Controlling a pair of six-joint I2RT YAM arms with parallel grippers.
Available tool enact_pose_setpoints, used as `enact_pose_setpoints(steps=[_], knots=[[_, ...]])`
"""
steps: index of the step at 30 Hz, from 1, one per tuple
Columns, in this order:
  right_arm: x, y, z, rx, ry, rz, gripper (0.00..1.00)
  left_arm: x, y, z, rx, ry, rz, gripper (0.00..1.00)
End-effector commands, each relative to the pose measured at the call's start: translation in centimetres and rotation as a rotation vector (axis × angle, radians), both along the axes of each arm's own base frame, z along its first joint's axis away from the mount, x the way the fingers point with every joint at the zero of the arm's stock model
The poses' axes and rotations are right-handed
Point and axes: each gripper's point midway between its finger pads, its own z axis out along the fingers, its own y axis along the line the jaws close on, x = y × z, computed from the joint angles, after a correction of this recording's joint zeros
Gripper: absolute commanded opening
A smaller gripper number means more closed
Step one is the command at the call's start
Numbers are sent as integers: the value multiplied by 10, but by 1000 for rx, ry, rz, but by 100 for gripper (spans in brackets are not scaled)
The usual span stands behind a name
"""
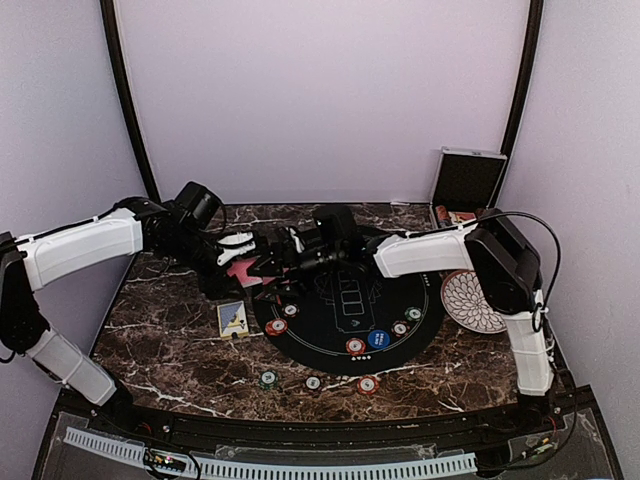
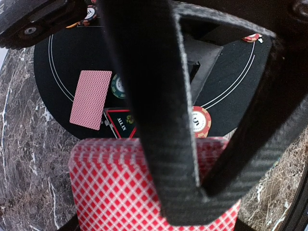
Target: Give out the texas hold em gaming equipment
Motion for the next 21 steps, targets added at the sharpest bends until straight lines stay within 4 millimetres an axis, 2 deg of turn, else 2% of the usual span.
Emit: enact_pose_setpoints(steps=[1, 8, 16, 21], knots=[[-4, 16, 25, 94, -23, 45, 82, 4, -7, 14, -37, -6, -9, 15], [-4, 26, 23, 109, 2, 63, 82, 5, -9, 12, -38, 4, -13, 15], [4, 38, 9, 98, 35, 60, 82, 6, -10, 14, -39, 3, -14, 15], [16, 30, -5, 52, 47, 0, 76, 7, -10, 17, -38, -7, -12, 15]])
